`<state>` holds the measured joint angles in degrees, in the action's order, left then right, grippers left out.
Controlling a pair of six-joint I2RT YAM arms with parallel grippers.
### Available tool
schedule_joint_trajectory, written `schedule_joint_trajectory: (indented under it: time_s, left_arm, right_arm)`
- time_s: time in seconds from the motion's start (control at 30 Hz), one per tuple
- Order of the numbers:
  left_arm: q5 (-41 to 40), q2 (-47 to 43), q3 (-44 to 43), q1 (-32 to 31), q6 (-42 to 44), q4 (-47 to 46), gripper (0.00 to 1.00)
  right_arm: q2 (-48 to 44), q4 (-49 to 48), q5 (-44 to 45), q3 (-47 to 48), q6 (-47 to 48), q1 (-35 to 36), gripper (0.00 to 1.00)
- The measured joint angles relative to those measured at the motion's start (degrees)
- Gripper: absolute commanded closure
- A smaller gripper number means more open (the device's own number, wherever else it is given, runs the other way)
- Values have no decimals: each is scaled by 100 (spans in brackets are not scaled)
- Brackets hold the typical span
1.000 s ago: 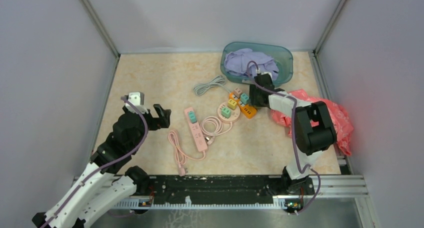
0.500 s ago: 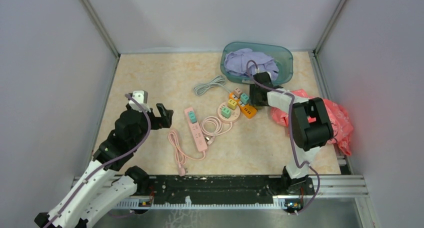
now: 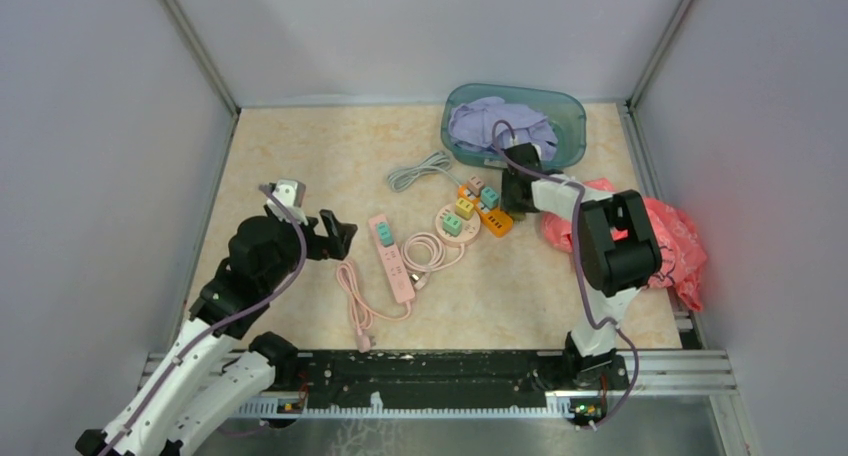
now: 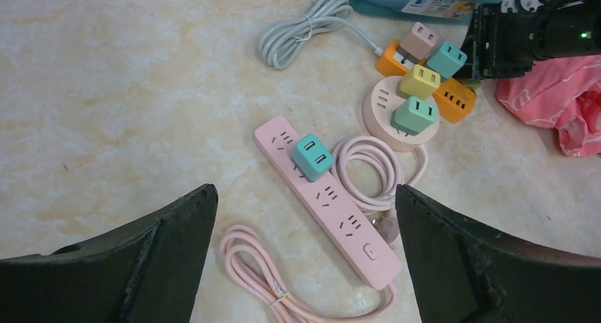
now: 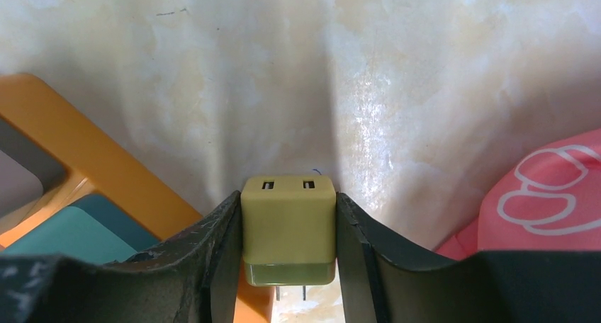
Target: Insert the plug
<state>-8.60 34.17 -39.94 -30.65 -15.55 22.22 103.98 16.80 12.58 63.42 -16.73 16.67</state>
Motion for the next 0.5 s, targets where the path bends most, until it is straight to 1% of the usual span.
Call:
schedule_joint_trajectory:
  time_s: [0.17, 0.33, 0.5]
  left_arm:
    - [503, 96, 39, 96, 20, -103, 0]
    - [741, 365, 42, 120, 15, -131, 0]
    - [846, 647, 33, 120, -79, -68, 0]
  right_arm:
    - [-260, -17, -9, -225, -122, 2, 61]
    - [-1045, -76, 11, -658, -330, 20, 61]
    - [-1810, -101, 39, -802, -535, 260, 62]
